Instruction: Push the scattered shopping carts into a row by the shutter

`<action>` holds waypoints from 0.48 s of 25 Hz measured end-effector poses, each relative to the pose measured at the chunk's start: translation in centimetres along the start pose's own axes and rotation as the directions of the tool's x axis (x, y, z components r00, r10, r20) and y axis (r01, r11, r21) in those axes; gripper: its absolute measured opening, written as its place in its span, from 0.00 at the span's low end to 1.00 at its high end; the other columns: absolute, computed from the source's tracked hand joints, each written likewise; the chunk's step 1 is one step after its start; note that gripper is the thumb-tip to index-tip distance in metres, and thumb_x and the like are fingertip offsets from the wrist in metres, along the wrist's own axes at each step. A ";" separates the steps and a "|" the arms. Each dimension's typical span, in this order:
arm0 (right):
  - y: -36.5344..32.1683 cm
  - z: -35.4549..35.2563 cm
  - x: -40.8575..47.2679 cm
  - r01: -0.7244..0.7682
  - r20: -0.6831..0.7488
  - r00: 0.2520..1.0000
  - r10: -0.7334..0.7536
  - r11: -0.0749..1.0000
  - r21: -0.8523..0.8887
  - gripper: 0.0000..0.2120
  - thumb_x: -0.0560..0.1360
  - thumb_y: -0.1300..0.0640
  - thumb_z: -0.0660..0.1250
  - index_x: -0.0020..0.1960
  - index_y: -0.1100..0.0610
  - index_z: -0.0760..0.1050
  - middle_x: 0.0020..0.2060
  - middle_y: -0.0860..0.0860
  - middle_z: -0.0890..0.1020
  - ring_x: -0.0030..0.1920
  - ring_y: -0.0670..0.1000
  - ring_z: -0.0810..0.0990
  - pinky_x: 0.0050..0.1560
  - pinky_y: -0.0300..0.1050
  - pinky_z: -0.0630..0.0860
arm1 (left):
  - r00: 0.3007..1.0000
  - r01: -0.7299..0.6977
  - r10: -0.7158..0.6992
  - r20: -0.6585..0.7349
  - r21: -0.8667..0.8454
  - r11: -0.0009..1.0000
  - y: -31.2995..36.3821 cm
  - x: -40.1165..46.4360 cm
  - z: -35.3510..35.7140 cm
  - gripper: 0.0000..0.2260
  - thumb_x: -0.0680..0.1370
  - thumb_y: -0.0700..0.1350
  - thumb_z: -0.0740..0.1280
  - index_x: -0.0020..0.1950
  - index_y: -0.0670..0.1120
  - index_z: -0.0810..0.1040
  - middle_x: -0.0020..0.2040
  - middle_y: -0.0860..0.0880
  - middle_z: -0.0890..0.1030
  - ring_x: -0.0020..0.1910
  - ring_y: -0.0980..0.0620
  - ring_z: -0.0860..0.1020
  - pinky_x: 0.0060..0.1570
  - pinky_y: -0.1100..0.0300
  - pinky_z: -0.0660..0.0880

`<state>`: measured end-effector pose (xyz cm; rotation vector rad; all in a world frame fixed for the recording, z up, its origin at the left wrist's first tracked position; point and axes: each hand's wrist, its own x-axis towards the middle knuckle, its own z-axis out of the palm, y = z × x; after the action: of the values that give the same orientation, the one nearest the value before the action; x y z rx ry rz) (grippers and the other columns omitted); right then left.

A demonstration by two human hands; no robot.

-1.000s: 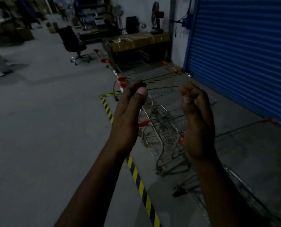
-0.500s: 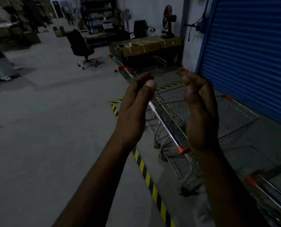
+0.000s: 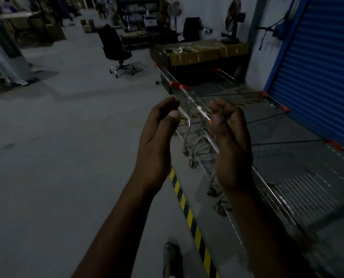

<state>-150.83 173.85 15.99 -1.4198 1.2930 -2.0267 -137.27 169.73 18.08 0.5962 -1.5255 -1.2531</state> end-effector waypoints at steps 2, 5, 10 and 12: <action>1.7 1.2 2.2 -0.047 -0.052 0.997 0.050 0.997 0.061 0.18 0.81 0.55 0.59 0.69 0.59 0.69 0.66 0.52 0.76 0.65 0.45 0.76 0.60 0.36 0.73 | 0.999 -0.017 0.020 -0.034 0.067 0.998 -1.3 3.0 -1.2 0.23 0.79 0.53 0.58 0.73 0.47 0.70 0.70 0.54 0.75 0.68 0.59 0.74 0.60 0.70 0.72; 4.5 4.2 8.2 -0.076 -0.069 0.994 0.084 0.991 0.112 0.19 0.80 0.54 0.59 0.69 0.61 0.69 0.66 0.55 0.76 0.66 0.48 0.75 0.62 0.38 0.73 | 1.000 0.018 -0.016 -0.022 0.111 0.994 -2.5 9.3 -3.7 0.24 0.79 0.52 0.58 0.74 0.45 0.70 0.71 0.52 0.75 0.68 0.59 0.73 0.59 0.71 0.71; 10.5 8.0 17.7 -0.054 -0.107 0.992 0.067 0.991 0.122 0.16 0.81 0.55 0.58 0.67 0.56 0.70 0.65 0.52 0.77 0.66 0.45 0.76 0.60 0.37 0.73 | 1.000 -0.006 0.008 -0.019 0.121 0.993 -5.8 19.7 -7.5 0.23 0.80 0.51 0.58 0.73 0.45 0.71 0.70 0.52 0.76 0.68 0.58 0.73 0.61 0.69 0.71; 12.2 9.5 20.2 -0.077 -0.111 0.990 0.092 0.988 0.132 0.15 0.81 0.55 0.59 0.67 0.55 0.71 0.65 0.52 0.77 0.66 0.44 0.76 0.59 0.35 0.72 | 1.000 0.008 -0.006 -0.018 0.096 0.995 -7.1 22.8 -8.7 0.23 0.80 0.52 0.58 0.73 0.45 0.70 0.70 0.53 0.76 0.69 0.58 0.73 0.63 0.68 0.71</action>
<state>-153.93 148.61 17.95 -1.1856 1.2233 -2.1220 -138.88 144.42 19.89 0.6733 -1.5768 -1.1820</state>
